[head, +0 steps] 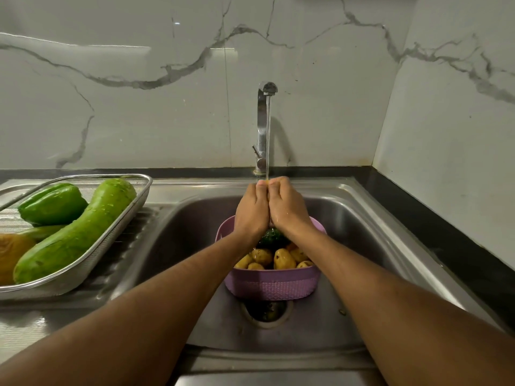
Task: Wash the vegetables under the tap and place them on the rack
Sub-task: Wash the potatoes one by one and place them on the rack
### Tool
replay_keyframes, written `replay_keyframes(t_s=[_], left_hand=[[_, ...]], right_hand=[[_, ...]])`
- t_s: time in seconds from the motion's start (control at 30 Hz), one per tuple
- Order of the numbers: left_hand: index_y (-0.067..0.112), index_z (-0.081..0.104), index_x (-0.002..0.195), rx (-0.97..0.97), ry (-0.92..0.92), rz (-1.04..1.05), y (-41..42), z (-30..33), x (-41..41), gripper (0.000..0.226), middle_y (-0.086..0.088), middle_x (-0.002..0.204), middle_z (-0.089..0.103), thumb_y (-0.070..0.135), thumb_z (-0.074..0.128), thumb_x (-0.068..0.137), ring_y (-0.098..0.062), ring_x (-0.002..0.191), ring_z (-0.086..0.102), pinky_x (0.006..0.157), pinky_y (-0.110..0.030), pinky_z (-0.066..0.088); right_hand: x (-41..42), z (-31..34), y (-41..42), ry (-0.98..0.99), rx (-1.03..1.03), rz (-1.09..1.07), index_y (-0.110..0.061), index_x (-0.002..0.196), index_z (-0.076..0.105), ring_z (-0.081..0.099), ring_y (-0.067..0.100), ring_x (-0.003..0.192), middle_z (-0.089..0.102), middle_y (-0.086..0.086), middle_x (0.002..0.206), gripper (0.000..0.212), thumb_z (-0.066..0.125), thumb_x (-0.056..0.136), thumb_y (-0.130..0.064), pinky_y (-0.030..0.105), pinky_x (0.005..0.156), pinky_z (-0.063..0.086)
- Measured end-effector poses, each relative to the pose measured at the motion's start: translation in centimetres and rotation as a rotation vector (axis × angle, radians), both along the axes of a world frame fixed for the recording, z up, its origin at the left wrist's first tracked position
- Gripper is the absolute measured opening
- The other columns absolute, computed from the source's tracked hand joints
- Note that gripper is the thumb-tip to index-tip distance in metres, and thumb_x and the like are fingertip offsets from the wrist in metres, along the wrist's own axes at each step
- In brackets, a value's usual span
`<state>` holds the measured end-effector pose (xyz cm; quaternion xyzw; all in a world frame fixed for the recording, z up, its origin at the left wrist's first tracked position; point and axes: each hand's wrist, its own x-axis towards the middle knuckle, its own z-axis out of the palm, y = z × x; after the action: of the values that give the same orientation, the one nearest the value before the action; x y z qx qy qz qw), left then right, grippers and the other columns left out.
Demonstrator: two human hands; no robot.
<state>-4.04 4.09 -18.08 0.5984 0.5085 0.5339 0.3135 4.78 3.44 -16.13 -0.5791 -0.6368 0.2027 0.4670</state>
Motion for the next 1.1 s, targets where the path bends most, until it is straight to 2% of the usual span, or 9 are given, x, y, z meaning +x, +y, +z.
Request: replay_keyframes(t_s=[0.13, 0.23, 0.3, 0.47, 0.6, 0.7, 0.83, 1.0, 1.1], left_hand=[[0.025, 0.049, 0.118, 0.19, 0.217, 0.01, -0.4, 0.4, -0.8, 0.033, 0.013, 0.097, 0.061, 0.046, 0.025, 0.111, -0.006, 0.089, 0.063, 0.083, -0.033, 0.054], [0.027, 0.045, 0.12, 0.279, 0.393, 0.001, -0.7, 0.5, -1.6, 0.031, 0.016, 0.089, 0.057, 0.048, 0.024, 0.11, -0.004, 0.082, 0.061, 0.077, -0.032, 0.054], [0.027, 0.044, 0.12, 0.333, 0.485, -0.02, -1.0, 0.4, -2.0, 0.037, 0.017, 0.086, 0.056, 0.053, 0.021, 0.108, -0.002, 0.078, 0.059, 0.072, -0.027, 0.051], [0.026, 0.048, 0.107, 0.339, 0.603, 0.033, -0.9, -0.5, -2.4, 0.042, 0.007, 0.081, 0.06, 0.056, 0.019, 0.107, -0.008, 0.071, 0.058, 0.067, -0.033, 0.051], [0.013, 0.062, 0.108, 0.071, 0.456, 0.054, -0.5, -0.5, -1.0, 0.048, -0.004, 0.092, 0.068, 0.04, 0.023, 0.112, -0.021, 0.087, 0.065, 0.082, -0.043, 0.053], [0.005, 0.065, 0.1, -0.245, 0.159, -0.003, 0.2, -0.5, -0.3, 0.055, -0.01, 0.078, 0.064, 0.037, 0.022, 0.112, -0.023, 0.072, 0.06, 0.072, -0.044, 0.053], [0.001, 0.062, 0.114, -0.531, -0.139, -0.053, -0.2, 0.1, -0.1, 0.049, -0.009, 0.075, 0.057, 0.03, 0.023, 0.112, -0.017, 0.066, 0.053, 0.06, -0.031, 0.044], [0.005, 0.064, 0.115, -0.427, -0.124, -0.025, 0.2, -0.2, -0.6, 0.051, -0.009, 0.084, 0.064, 0.037, 0.024, 0.113, -0.016, 0.073, 0.061, 0.065, -0.029, 0.05], [0.014, 0.063, 0.119, -0.206, -0.128, -0.025, 0.5, -0.6, -0.4, 0.06, -0.006, 0.099, 0.072, 0.059, 0.025, 0.107, -0.017, 0.093, 0.071, 0.087, -0.04, 0.059]], right_hand=[[-0.4, 1.0, -0.2, 0.284, -0.164, -0.033, -0.013, 0.129, 0.062, 0.064, 0.022, 0.105, 0.066, 0.005, 0.111, 0.055, 0.024, 0.111, -0.049, 0.042, 0.096, 0.055], [-0.6, 1.5, -0.5, 0.496, -0.379, -0.057, -0.01, 0.11, 0.064, 0.067, 0.023, 0.075, 0.067, 0.011, 0.082, 0.059, 0.022, 0.11, -0.052, 0.033, 0.063, 0.058], [-0.4, 1.7, -0.9, 0.564, -0.525, -0.054, -0.01, 0.085, 0.059, 0.052, 0.015, 0.042, 0.055, 0.005, 0.054, 0.064, 0.019, 0.109, -0.054, 0.021, 0.038, 0.041], [-0.1, 1.2, -1.2, 0.646, -0.758, 0.04, -0.015, 0.066, 0.049, 0.03, 0.011, 0.035, 0.042, 0.002, 0.051, 0.069, 0.017, 0.108, -0.06, 0.02, 0.033, 0.024], [0.1, -0.3, -0.1, 0.08, -0.404, -0.163, -0.01, 0.088, 0.062, 0.061, 0.019, 0.073, 0.06, 0.005, 0.076, 0.064, 0.017, 0.111, -0.05, 0.031, 0.068, 0.045], [0.4, -1.0, 0.1, -0.203, -0.194, -0.204, -0.013, 0.077, 0.06, 0.061, 0.021, 0.077, 0.06, 0.004, 0.076, 0.066, 0.018, 0.111, -0.05, 0.032, 0.066, 0.042], [0.4, -0.8, -0.3, -0.409, -0.036, -0.191, -0.011, 0.097, 0.067, 0.057, 0.018, 0.075, 0.061, 0.004, 0.083, 0.057, 0.022, 0.112, -0.043, 0.031, 0.065, 0.038], [0.1, -1.1, 0.2, -0.343, -0.13, -0.012, -0.013, 0.112, 0.065, 0.06, 0.019, 0.086, 0.065, 0.005, 0.099, 0.044, 0.029, 0.111, -0.037, 0.032, 0.075, 0.043], [0.0, -0.5, 0.4, -0.099, -0.19, -0.03, -0.013, 0.109, 0.062, 0.063, 0.019, 0.074, 0.067, 0.008, 0.09, 0.049, 0.026, 0.111, -0.046, 0.03, 0.063, 0.047]])
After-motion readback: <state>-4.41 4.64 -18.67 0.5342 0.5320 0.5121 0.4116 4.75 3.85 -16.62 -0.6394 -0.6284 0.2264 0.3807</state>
